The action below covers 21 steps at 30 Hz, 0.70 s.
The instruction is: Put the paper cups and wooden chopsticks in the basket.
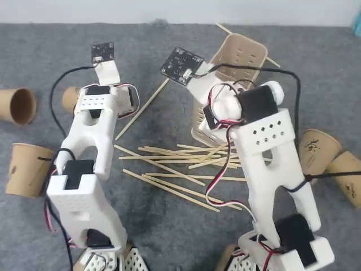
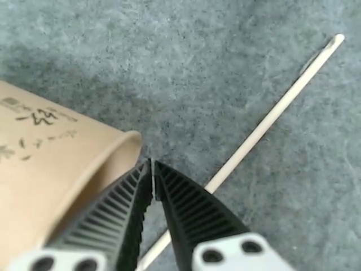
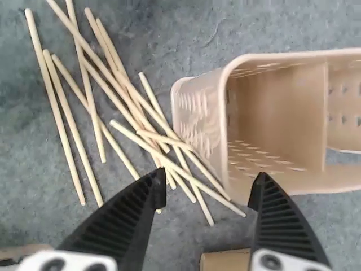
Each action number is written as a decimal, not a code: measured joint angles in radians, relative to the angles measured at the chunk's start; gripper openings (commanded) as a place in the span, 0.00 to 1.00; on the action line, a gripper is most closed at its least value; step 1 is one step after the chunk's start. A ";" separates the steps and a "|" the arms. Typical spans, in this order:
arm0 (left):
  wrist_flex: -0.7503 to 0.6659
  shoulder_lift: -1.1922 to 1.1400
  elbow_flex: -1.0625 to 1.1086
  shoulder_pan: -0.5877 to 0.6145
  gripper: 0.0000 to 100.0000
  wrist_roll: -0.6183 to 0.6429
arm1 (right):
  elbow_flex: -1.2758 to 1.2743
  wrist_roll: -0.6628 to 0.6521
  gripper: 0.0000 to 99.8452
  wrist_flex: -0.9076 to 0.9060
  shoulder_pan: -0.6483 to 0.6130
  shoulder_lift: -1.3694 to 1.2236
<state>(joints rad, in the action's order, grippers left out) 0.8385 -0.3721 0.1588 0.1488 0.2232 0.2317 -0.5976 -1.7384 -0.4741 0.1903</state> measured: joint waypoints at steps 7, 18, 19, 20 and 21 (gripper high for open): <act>0.000 0.000 0.000 0.000 0.02 0.000 | -0.095 -0.025 0.23 0.109 0.003 0.000; 0.000 0.000 0.000 0.000 0.02 0.000 | -0.084 -0.025 0.01 0.210 0.058 -0.110; 0.000 0.000 0.000 0.000 0.02 0.000 | -0.075 -0.011 0.01 0.210 0.060 -0.110; 0.000 0.000 0.000 0.000 0.02 0.000 | -0.063 0.012 0.01 0.209 0.060 -0.110; 0.000 0.000 0.000 0.000 0.02 0.000 | -0.048 0.041 0.01 0.209 0.060 -0.112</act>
<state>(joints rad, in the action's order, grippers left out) 0.8385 -0.3721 0.1588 0.1488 0.2232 0.1841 -0.5562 -1.5298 -0.4143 0.0783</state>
